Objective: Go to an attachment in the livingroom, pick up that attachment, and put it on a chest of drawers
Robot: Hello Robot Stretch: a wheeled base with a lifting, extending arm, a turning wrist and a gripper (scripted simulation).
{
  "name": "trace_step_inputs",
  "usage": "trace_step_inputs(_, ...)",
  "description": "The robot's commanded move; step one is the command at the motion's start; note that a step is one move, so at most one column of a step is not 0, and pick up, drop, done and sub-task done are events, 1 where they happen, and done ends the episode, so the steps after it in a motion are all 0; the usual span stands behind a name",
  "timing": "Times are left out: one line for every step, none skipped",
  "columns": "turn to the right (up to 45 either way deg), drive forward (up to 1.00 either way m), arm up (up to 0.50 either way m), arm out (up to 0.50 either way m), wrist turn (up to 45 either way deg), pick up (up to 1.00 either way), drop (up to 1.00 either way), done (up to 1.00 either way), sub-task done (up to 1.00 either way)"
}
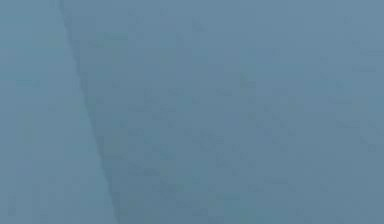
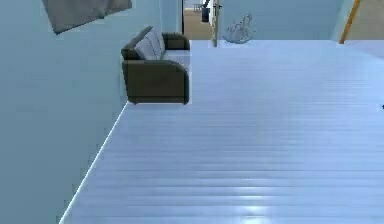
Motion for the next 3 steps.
trace_step_inputs(45.0,0.00,0.00,0.00,0.0,0.00,0.00,0.00,0.00)
trace_step_inputs(45.0,0.00,0.00,0.00,0.0,0.00,0.00,0.00,0.00)
trace_step_inputs(9.0,0.00,0.00,0.00,0.0,0.00,0.00,0.00,0.00)
